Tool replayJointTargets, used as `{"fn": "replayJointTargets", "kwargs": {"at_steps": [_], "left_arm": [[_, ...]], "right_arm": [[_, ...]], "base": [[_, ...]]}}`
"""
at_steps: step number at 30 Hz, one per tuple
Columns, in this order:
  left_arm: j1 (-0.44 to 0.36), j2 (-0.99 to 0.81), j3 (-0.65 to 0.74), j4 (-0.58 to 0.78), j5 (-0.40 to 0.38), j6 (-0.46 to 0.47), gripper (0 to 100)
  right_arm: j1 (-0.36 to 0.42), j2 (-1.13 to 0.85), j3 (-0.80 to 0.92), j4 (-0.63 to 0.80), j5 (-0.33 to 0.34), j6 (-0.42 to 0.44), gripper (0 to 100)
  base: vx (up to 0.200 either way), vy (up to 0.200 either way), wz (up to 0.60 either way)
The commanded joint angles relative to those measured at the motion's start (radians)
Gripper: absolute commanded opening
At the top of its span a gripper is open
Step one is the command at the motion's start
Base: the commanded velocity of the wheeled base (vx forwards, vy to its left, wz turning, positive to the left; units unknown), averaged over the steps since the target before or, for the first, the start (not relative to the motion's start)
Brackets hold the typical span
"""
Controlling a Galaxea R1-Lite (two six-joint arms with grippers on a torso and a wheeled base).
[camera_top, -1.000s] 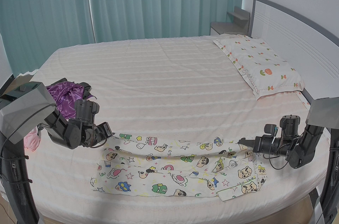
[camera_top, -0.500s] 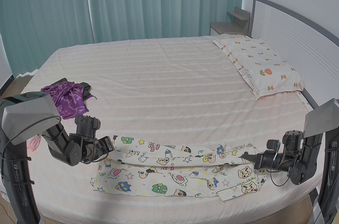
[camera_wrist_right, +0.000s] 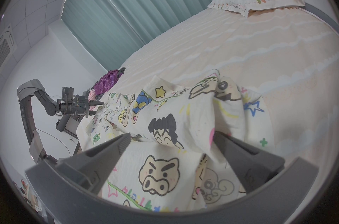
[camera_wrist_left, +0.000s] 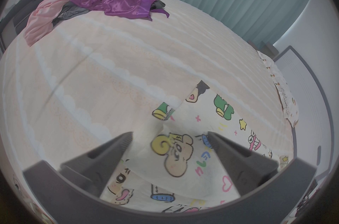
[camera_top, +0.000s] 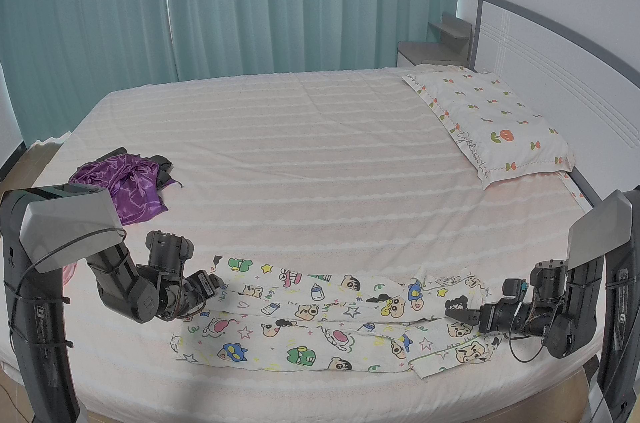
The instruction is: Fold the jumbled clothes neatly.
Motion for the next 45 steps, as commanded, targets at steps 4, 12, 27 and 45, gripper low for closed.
{"fn": "replayJointTargets", "kwargs": {"at_steps": [4,12,27,45], "left_arm": [[0.045,-0.04,0.03,0.001,-0.047,-0.093,100],[0.164,-0.129,0.066,0.001,-0.19,-0.249,100],[0.227,-0.251,0.347,-0.312,-0.366,-0.384,100],[0.223,-0.237,0.379,-0.369,-0.361,-0.38,100]], "right_arm": [[-0.07,-0.101,0.051,-0.018,-0.006,0.005,100],[-0.157,-0.168,0.045,-0.018,-0.004,0.045,100],[0.018,-0.137,-0.07,-0.018,-0.056,0.126,100],[0.147,-0.065,-0.186,0.289,-0.173,0.147,100]], "base": [[0.0,0.0,0.0],[0.0,0.0,0.0],[0.0,0.0,0.0],[0.0,0.0,0.0]]}}
